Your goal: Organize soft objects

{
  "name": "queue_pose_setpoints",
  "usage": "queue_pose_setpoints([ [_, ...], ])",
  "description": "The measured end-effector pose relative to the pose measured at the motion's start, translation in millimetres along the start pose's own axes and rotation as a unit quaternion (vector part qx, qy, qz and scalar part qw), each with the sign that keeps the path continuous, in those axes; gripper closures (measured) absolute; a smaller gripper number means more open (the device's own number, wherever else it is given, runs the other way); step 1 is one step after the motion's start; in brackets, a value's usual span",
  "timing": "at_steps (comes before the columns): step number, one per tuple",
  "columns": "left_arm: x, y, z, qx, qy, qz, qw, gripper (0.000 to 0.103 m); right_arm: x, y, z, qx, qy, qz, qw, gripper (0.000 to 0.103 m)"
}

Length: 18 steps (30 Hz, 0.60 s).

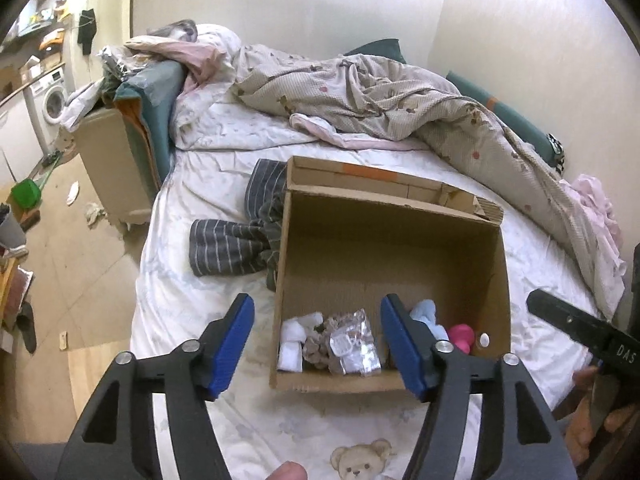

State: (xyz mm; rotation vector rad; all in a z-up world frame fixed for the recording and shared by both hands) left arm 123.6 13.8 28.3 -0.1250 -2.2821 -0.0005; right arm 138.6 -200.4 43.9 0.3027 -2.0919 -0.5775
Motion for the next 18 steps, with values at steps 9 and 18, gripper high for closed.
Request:
queue_pose_setpoints([
  [9,19.7,-1.0,29.6,0.002,0.003,-0.009,1.0,0.008,28.6,-0.5,16.3,0.021,-0.058,0.039,0.997,0.0],
  [18,36.1,-0.1,46.2,0.005,-0.008,-0.017,0.9998,0.001,24.3,0.6,40.8,0.051,-0.052,0.085,0.994,0.0],
])
Point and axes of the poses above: each gripper's, at about its wrist camera, not at the fingertips, and x roughly against the way its jaws point, y to its left, z to its underside, the point moved 4 cm from there along -x, roughly the way its jaws point, and after that the axes turned 9 degrees about -x, right-handed, at the moved point
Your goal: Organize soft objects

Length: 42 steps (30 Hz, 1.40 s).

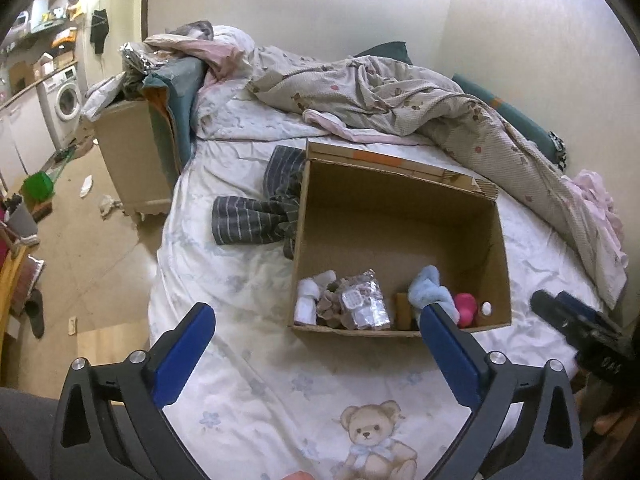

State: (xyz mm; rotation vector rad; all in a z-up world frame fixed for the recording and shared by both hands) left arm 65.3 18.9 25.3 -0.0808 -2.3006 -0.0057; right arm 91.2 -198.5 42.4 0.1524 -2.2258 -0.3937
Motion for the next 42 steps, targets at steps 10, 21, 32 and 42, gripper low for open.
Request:
queue_pose_setpoints([
  [10,-13.0,-10.2,12.0,-0.014,0.034,0.01,0.9993,0.001,-5.8,4.0,16.5,0.035,0.0,0.047,0.998,0.0],
  [21,-13.2,-10.6,11.2,-0.02,0.027,0.002,0.9994,0.001,-8.7,6.2,18.5,0.044,0.001,0.056,0.997,0.0],
  [32,-13.6,-10.9,11.1,-0.021,0.027,0.002,0.9994,0.001,-9.0,6.4,18.1,0.042,0.002,0.055,0.998,0.0],
  [42,-14.5,-11.4,12.2,-0.019,0.03,0.002,0.9994,0.001,-10.0,6.7,19.3,0.04,0.006,0.051,0.998,0.0],
])
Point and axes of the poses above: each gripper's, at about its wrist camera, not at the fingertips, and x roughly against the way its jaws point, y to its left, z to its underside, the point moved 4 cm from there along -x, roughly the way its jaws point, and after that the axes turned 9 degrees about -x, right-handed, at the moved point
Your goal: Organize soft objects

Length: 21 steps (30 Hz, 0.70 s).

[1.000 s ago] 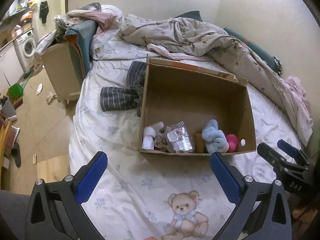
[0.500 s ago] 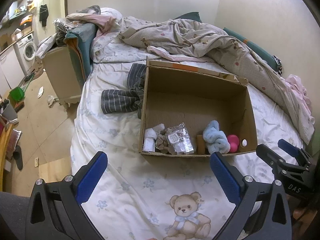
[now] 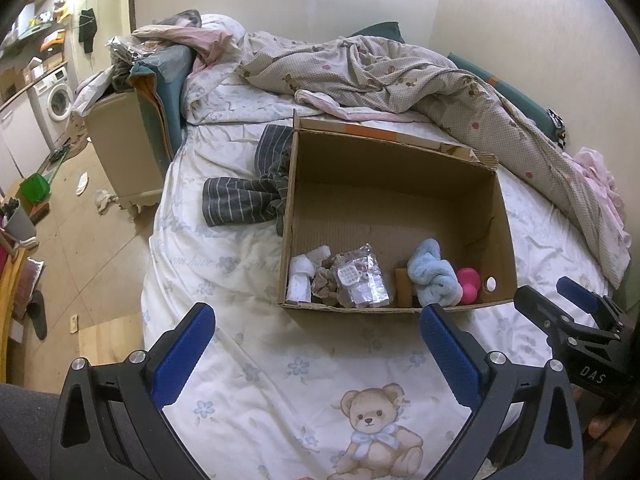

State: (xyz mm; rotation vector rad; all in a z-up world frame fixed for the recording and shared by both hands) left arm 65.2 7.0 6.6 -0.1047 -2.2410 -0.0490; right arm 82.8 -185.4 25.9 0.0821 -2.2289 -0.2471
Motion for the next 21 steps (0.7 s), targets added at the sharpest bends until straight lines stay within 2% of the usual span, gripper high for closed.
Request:
queue_pose_setpoints([
  [21,-6.4,0.9,1.2,-0.004,-0.001,0.001,1.0,0.001,1.3,3.4,-0.7,-0.007,-0.005,-0.007,1.0,0.0],
])
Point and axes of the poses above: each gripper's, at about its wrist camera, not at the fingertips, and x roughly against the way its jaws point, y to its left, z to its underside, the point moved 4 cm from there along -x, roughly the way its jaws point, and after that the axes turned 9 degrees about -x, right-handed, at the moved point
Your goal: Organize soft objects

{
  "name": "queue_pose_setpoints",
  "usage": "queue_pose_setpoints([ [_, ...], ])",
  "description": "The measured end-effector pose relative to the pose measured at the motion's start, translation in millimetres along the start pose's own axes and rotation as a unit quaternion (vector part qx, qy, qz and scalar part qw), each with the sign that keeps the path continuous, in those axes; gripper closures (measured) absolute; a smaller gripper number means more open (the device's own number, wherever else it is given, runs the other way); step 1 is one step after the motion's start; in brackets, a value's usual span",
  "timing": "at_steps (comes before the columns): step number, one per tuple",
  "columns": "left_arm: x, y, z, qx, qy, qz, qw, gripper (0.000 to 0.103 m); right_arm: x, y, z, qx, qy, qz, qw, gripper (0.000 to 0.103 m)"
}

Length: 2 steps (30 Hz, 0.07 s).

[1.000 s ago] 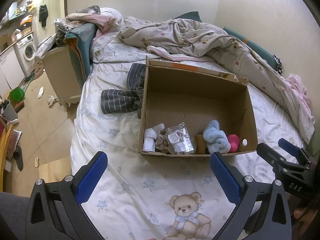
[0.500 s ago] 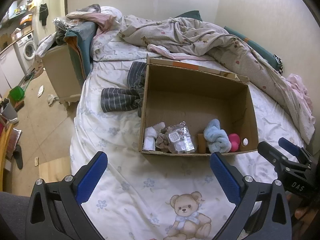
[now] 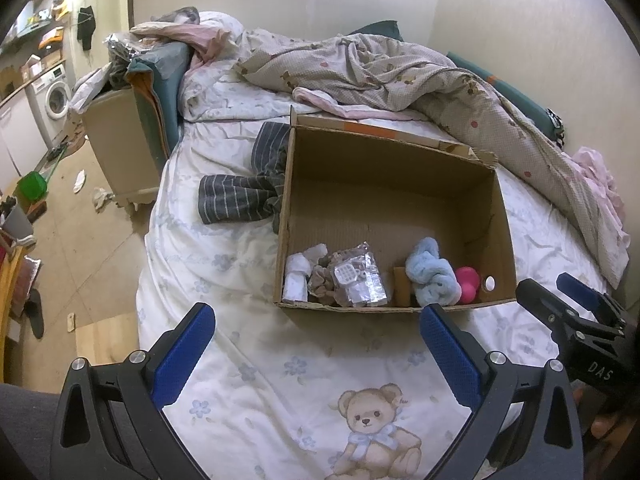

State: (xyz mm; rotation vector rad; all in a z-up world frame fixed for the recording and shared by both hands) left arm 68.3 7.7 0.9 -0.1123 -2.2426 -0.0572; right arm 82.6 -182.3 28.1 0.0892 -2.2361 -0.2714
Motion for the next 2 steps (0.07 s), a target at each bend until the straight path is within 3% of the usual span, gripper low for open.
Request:
queue_pose_setpoints([
  [2,0.4,-0.3,-0.9,-0.005,-0.003,-0.008,1.0,0.001,0.1,0.0,-0.4,-0.001,0.0,-0.001,1.0,0.0],
])
Point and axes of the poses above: each gripper's, at about its wrist camera, not at the fingertips, and x roughly against the way its jaws point, y to its left, z to its underside, the point moved 4 cm from there along -x, roughly the way its jaws point, and after that the axes turned 9 degrees about -x, right-handed, at the moved point
